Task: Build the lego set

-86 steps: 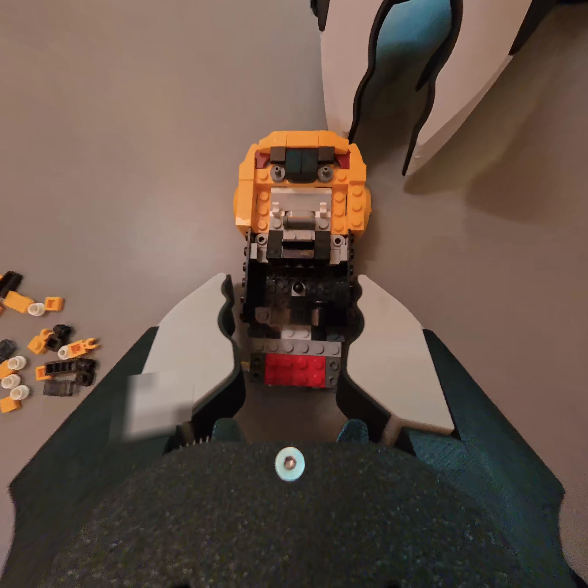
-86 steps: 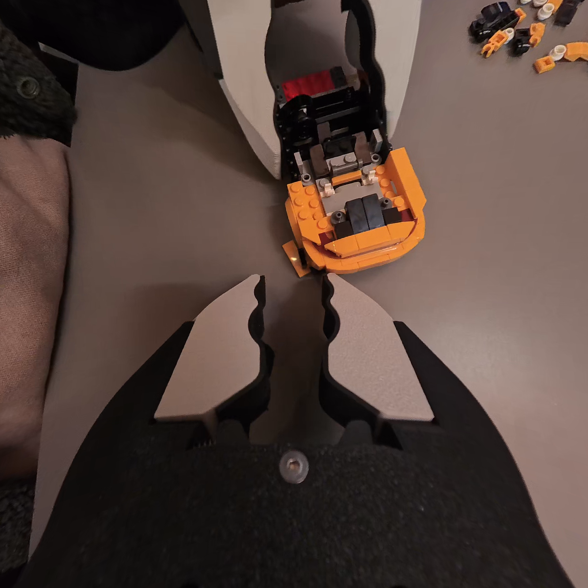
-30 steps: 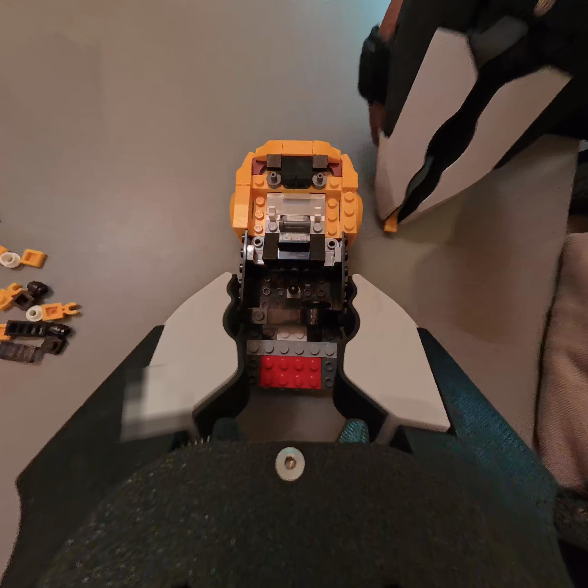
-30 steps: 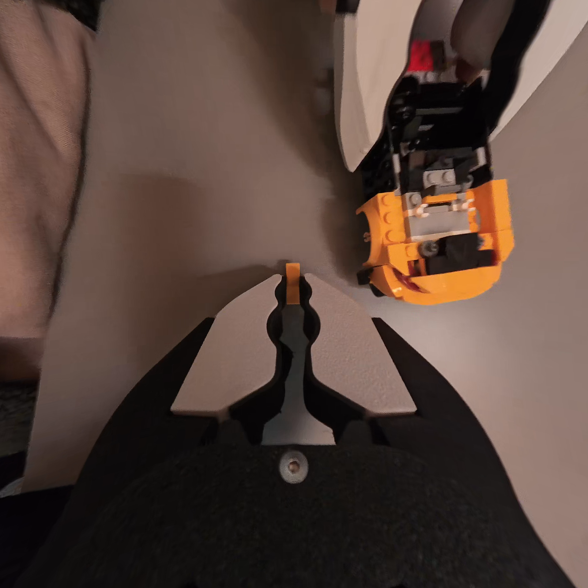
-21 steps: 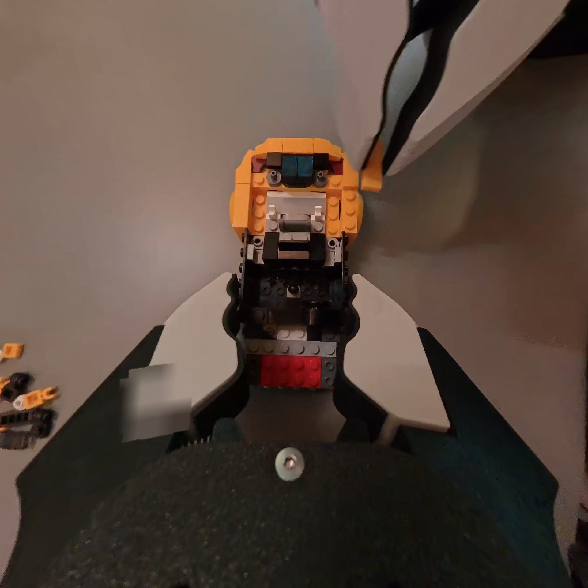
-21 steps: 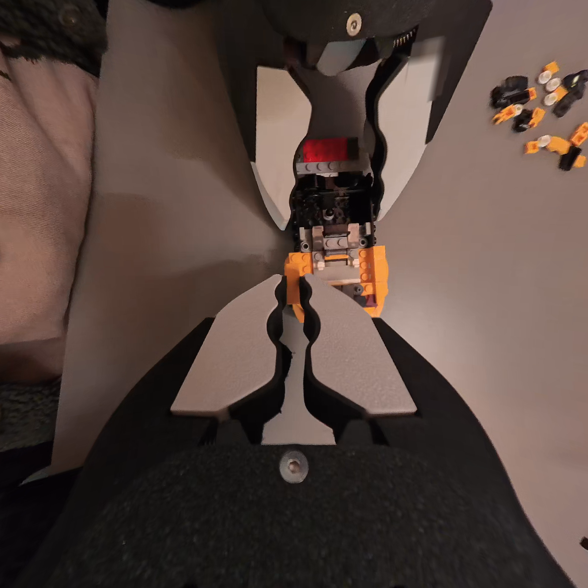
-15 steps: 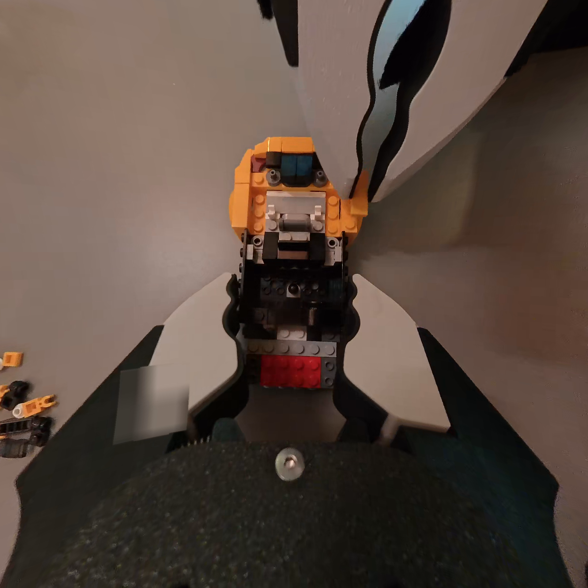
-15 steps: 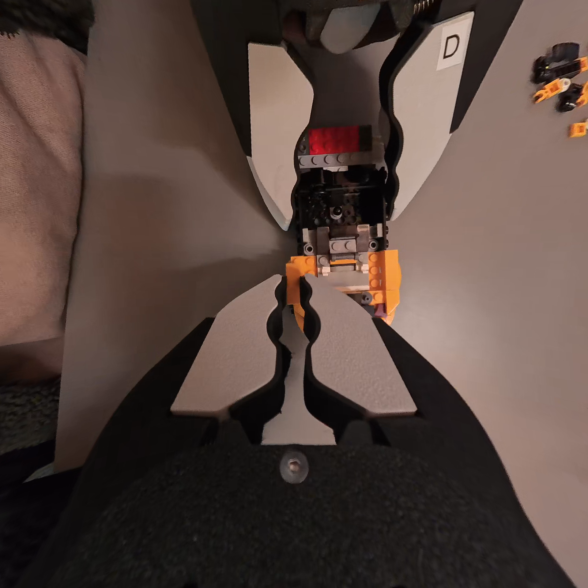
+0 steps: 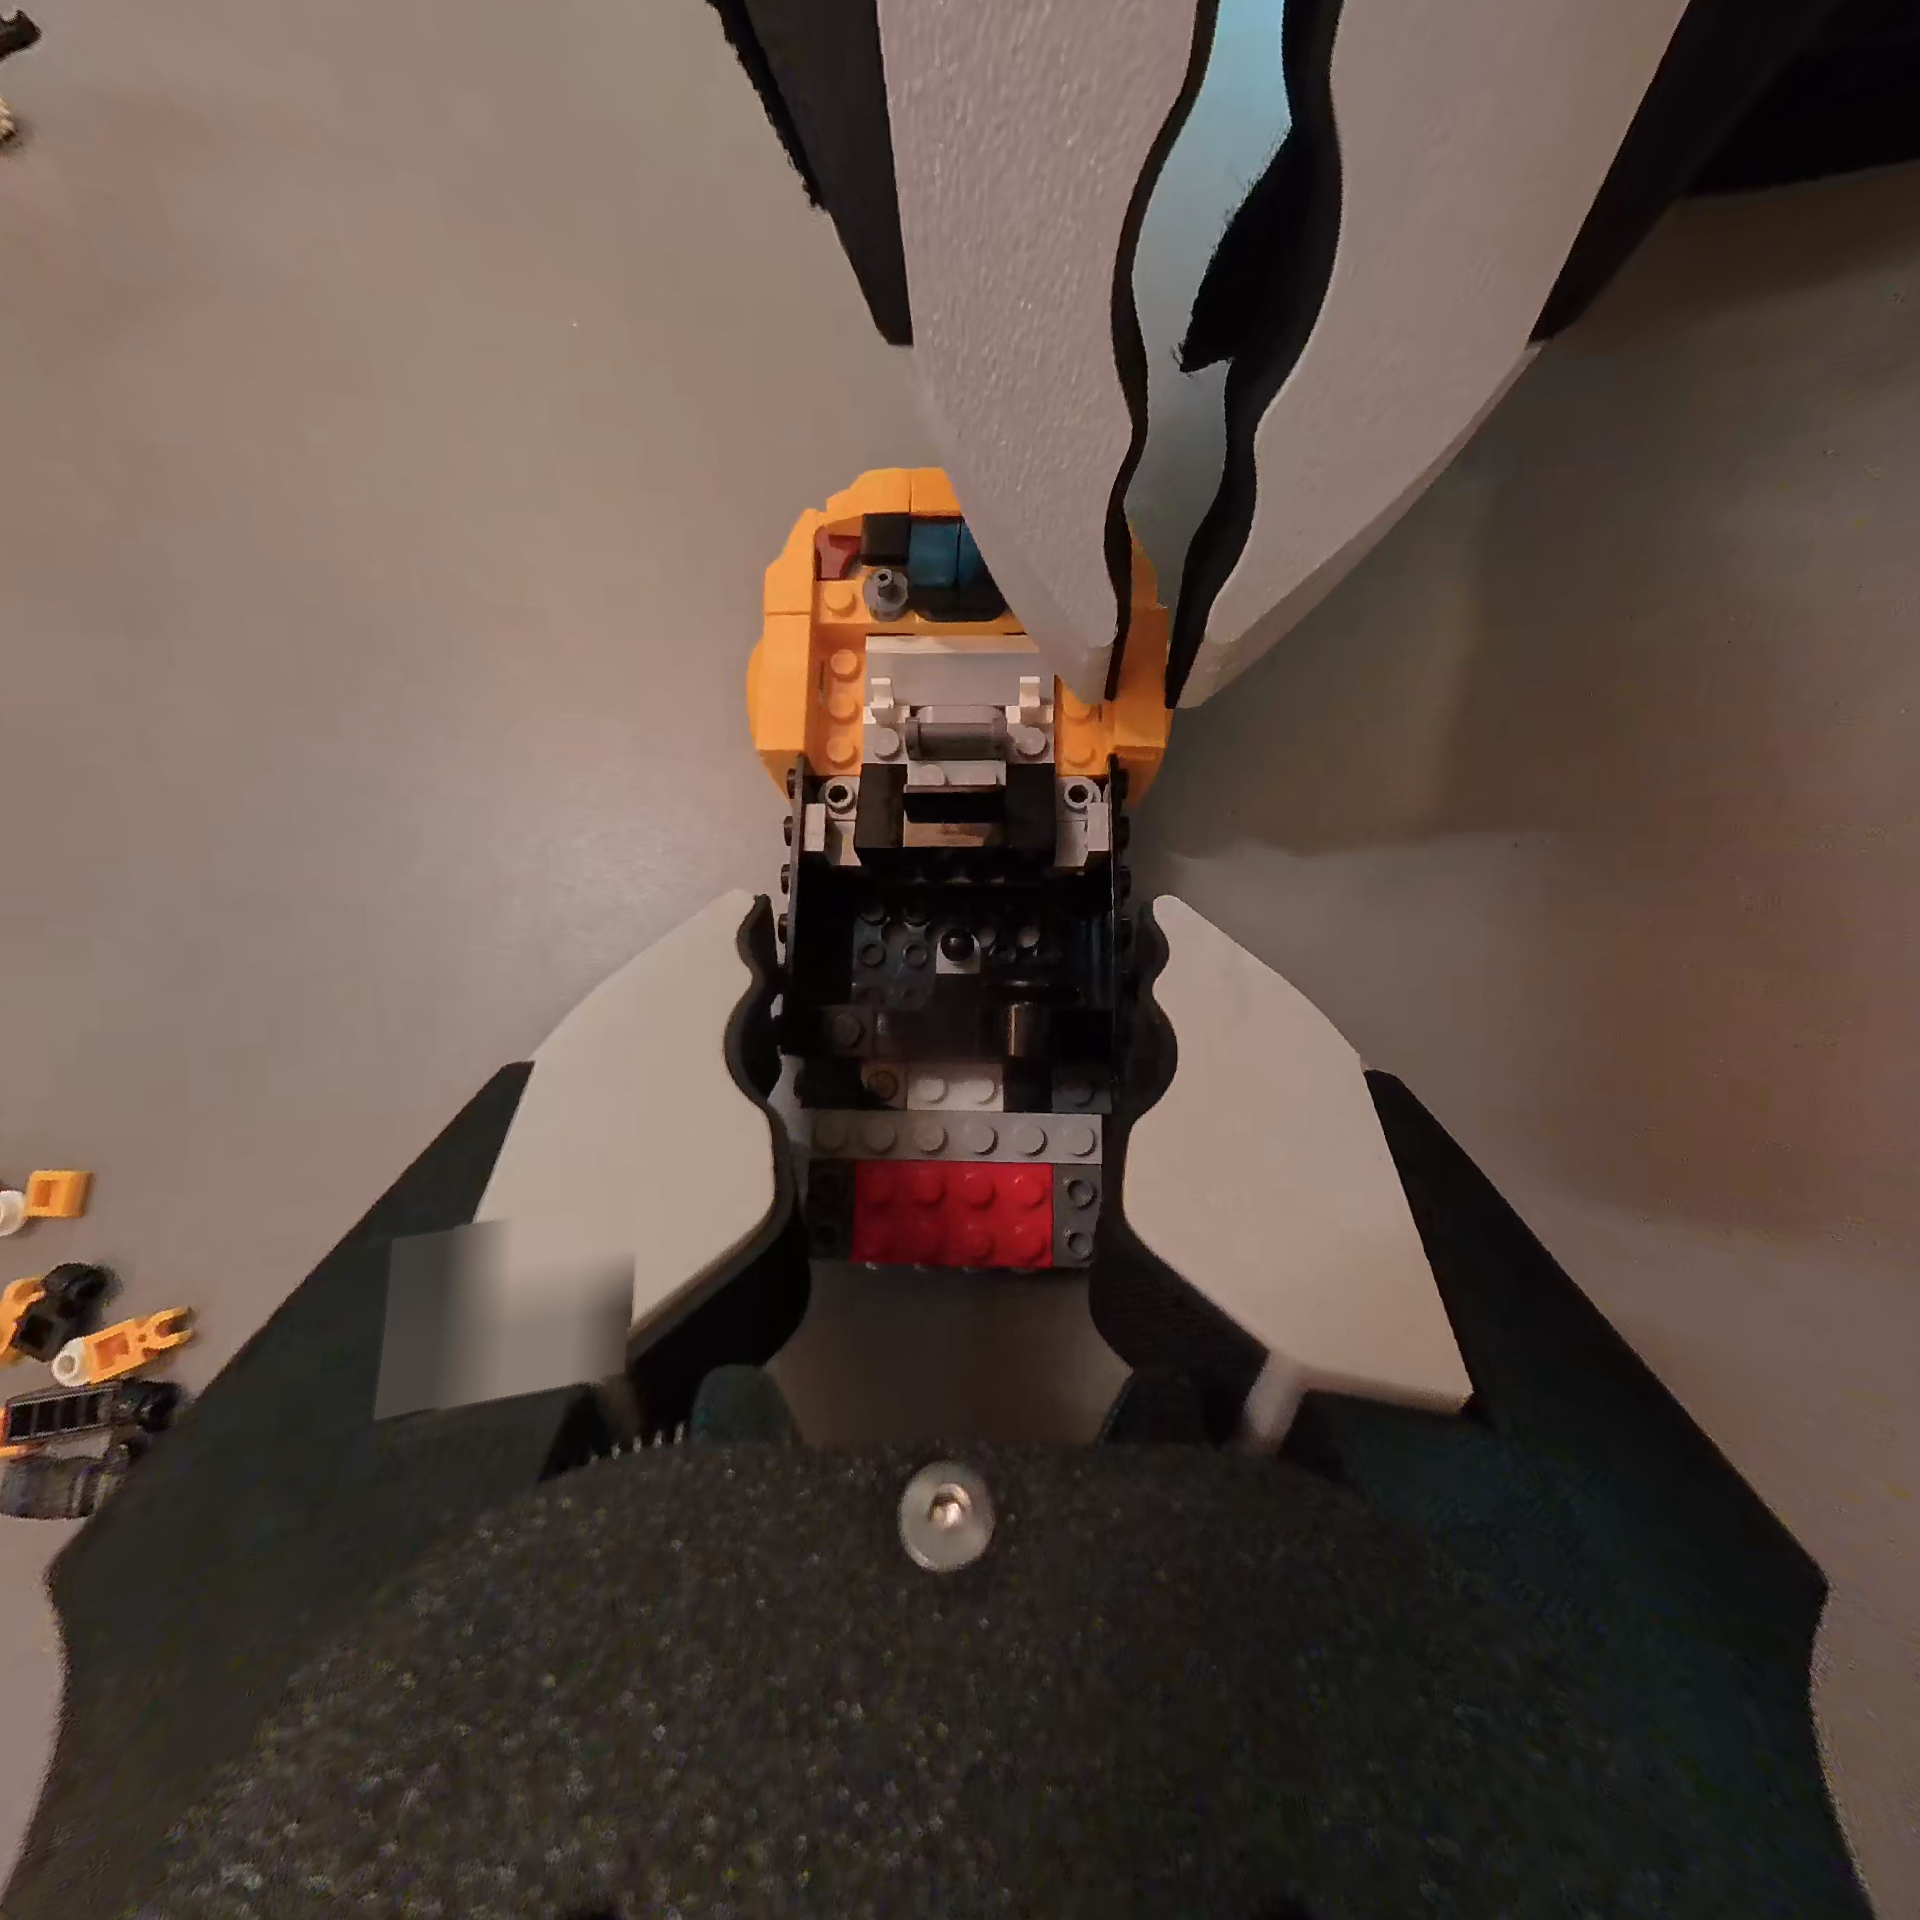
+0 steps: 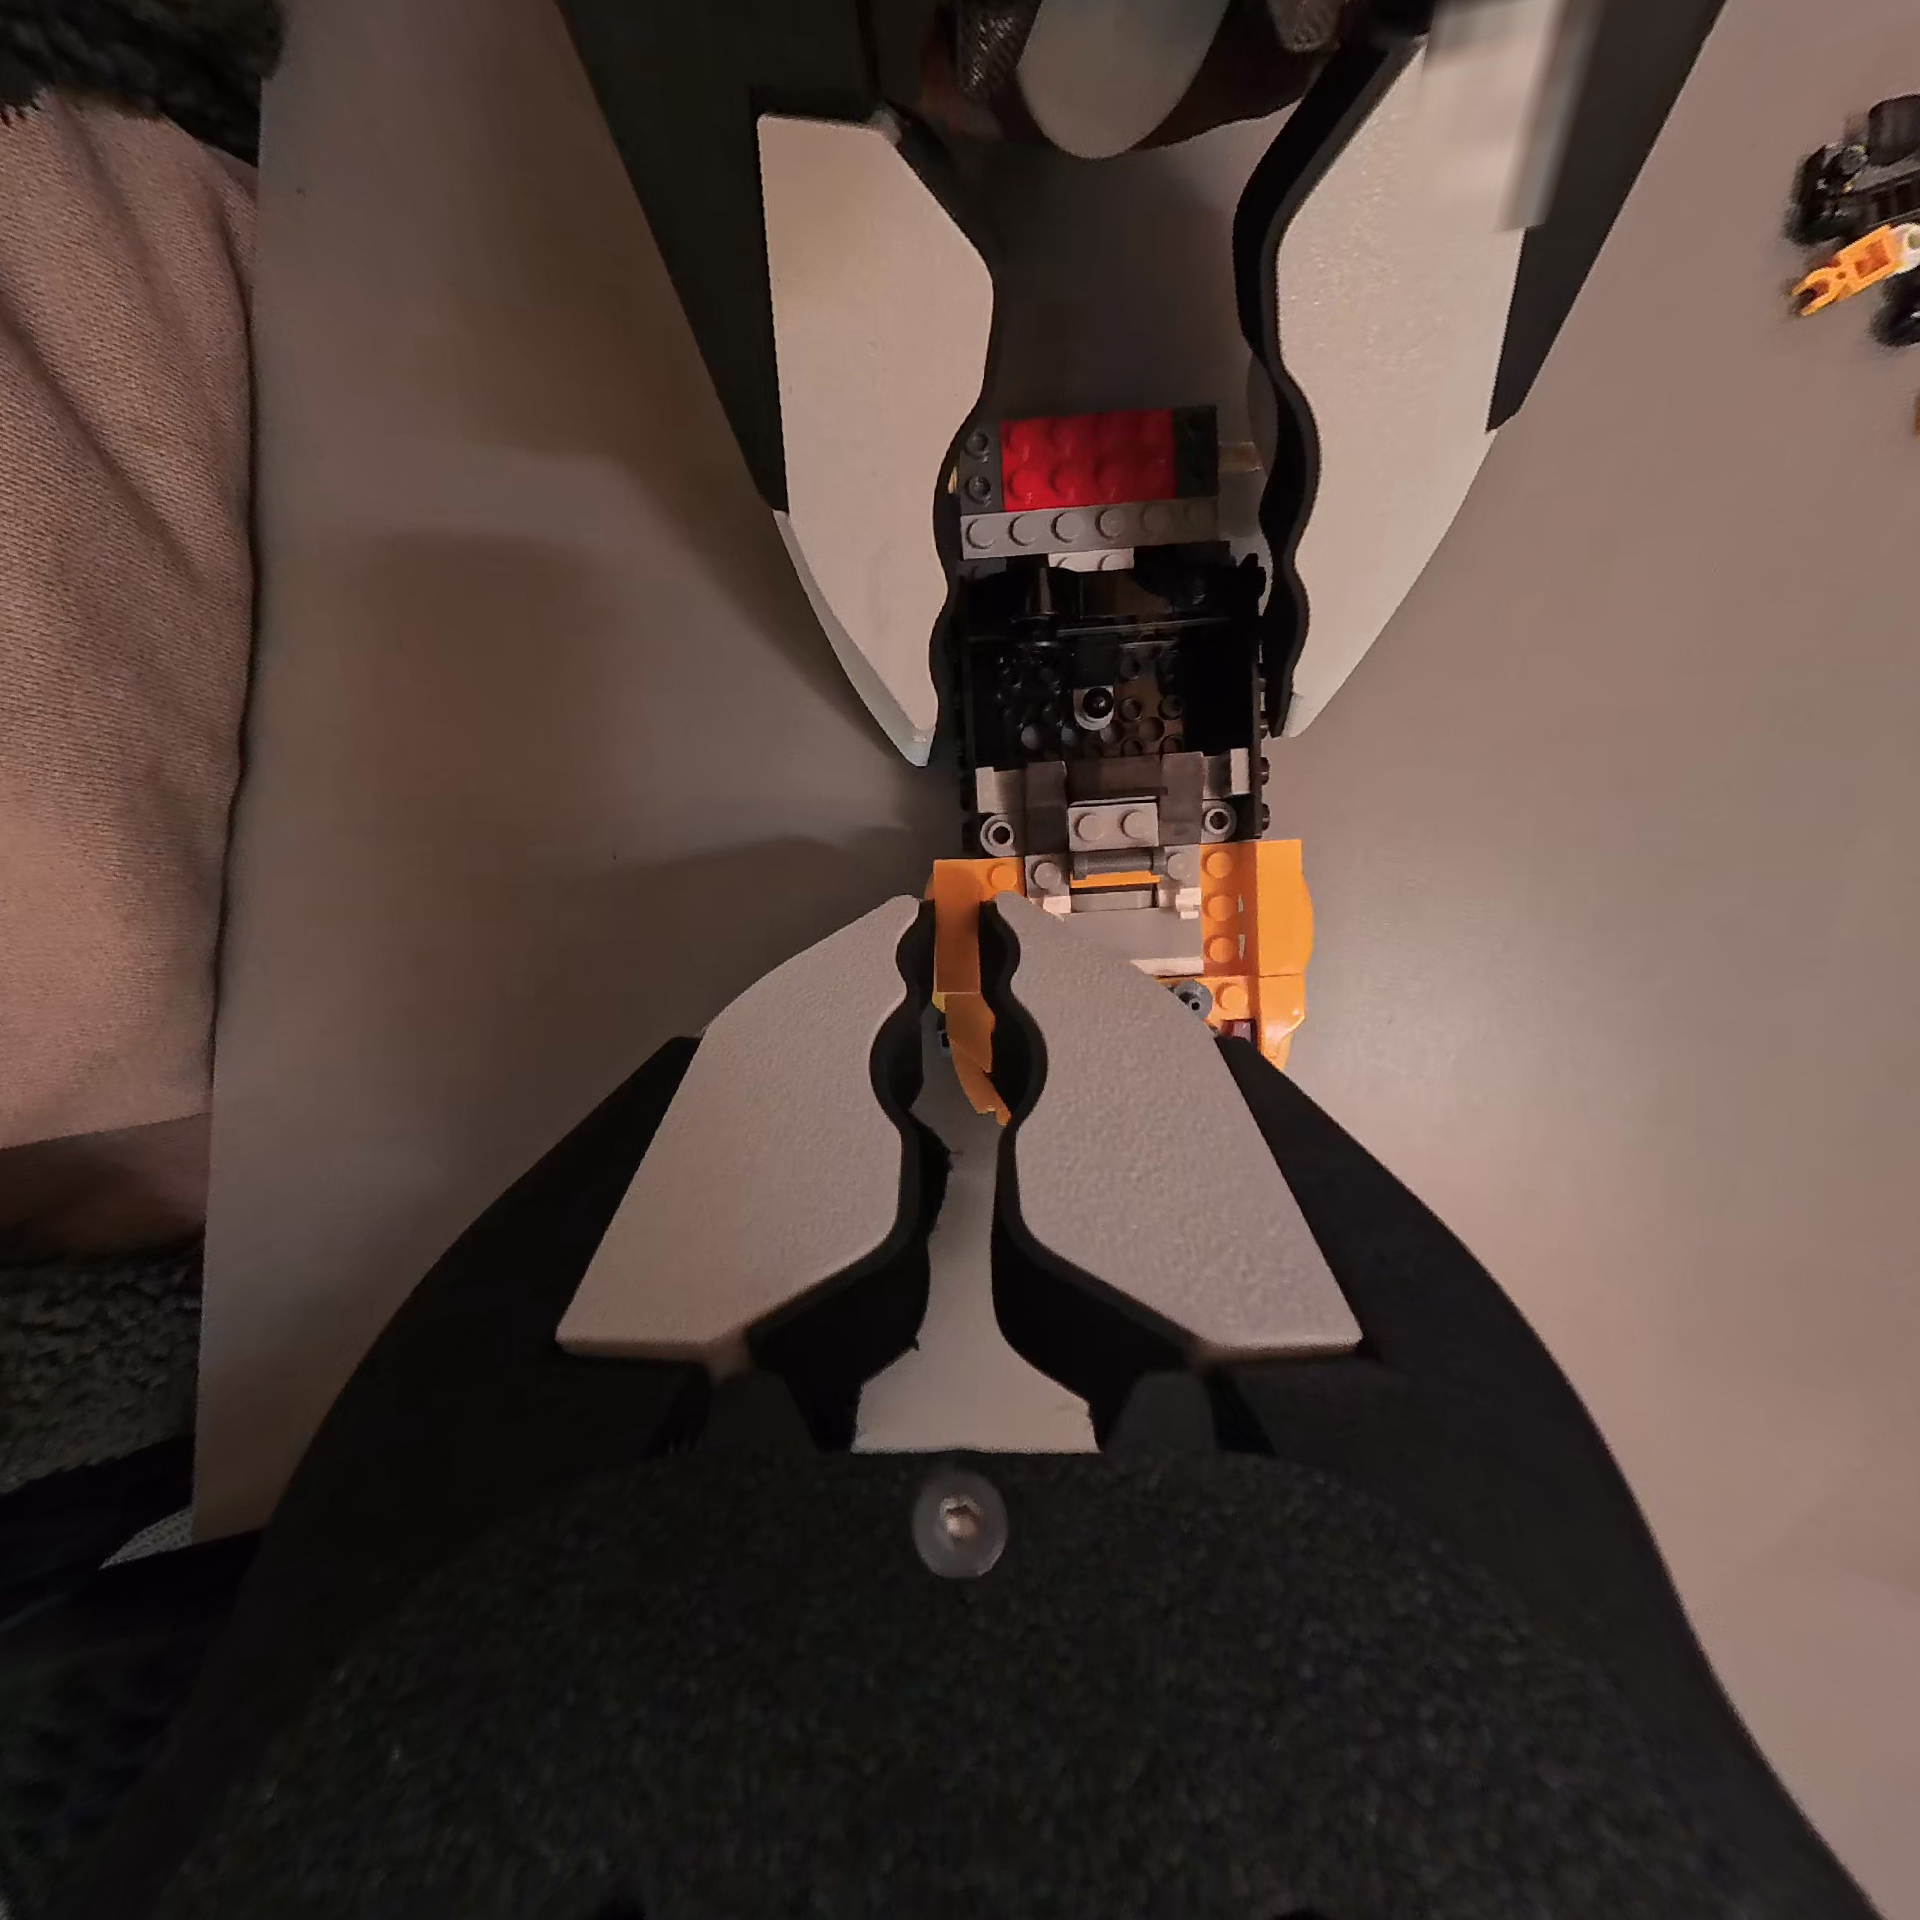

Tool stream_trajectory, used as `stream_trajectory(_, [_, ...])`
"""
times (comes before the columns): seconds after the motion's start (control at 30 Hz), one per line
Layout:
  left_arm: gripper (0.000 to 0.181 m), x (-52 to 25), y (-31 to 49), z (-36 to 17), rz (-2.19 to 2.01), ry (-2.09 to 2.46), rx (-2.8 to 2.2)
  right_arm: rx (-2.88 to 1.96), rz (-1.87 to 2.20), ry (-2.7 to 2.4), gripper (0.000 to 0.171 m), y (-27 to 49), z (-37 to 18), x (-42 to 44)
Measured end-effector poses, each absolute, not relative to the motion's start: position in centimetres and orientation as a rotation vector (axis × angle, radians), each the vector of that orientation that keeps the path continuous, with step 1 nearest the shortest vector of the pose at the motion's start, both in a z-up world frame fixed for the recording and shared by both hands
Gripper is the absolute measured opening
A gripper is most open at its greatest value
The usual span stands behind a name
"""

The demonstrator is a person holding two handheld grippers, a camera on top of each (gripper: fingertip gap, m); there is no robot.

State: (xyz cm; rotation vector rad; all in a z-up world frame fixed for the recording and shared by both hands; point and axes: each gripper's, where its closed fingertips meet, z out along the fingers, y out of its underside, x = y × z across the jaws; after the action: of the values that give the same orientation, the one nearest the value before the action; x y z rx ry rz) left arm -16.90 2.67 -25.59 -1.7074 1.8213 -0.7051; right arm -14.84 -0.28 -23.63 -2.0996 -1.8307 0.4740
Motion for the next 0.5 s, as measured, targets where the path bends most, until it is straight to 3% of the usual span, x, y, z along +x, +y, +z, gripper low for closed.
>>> stream_trajectory(0.03, [0.064, -16.9, 2.67, -25.59, -0.707, 1.82, -1.708, -2.1, 0.474, -1.833, 0.008, -0.31, -23.67, -14.83])
stream_trajectory(0.5, [0.065, -16.82, 2.5, -25.73, -0.729, 1.816, -1.71, -2.089, 0.474, -1.838, 0.012, -0.31, -23.76, -14.82])
